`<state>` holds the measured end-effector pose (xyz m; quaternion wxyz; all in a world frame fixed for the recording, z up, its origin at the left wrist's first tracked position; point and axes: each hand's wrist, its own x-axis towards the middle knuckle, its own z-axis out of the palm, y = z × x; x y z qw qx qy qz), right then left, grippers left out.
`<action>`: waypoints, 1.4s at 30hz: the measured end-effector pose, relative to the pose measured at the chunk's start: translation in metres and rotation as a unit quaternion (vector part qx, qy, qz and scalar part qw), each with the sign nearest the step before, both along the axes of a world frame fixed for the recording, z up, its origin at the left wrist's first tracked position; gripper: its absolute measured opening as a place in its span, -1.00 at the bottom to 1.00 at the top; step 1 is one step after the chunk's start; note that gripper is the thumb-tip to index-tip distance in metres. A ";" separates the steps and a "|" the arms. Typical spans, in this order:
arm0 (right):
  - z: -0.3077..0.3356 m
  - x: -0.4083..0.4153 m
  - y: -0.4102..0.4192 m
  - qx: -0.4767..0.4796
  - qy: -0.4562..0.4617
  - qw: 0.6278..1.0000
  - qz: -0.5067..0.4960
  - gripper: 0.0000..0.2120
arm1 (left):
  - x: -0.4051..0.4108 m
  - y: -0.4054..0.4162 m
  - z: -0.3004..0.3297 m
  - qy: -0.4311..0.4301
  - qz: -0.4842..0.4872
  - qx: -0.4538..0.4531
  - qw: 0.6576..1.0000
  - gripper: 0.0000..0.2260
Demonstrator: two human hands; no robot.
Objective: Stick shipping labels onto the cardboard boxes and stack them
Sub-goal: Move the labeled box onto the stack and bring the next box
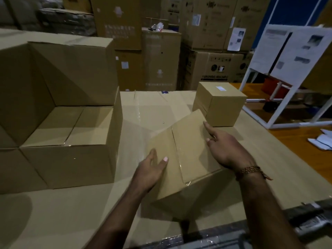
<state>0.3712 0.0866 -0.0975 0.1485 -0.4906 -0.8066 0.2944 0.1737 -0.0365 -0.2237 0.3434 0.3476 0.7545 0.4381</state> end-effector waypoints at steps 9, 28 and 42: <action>-0.076 0.016 0.015 -0.137 0.120 0.983 0.025 -0.47 | -0.022 -0.023 0.007 0.108 0.051 0.037 0.992 -0.29; -0.123 0.042 0.003 -0.136 0.237 0.961 0.041 -0.51 | 0.012 -0.084 -0.014 -0.115 0.103 0.051 0.987 -0.21; -0.100 0.051 -0.095 -0.110 0.308 0.945 -0.017 -0.43 | 0.008 -0.157 0.012 -0.139 0.026 0.071 0.987 -0.51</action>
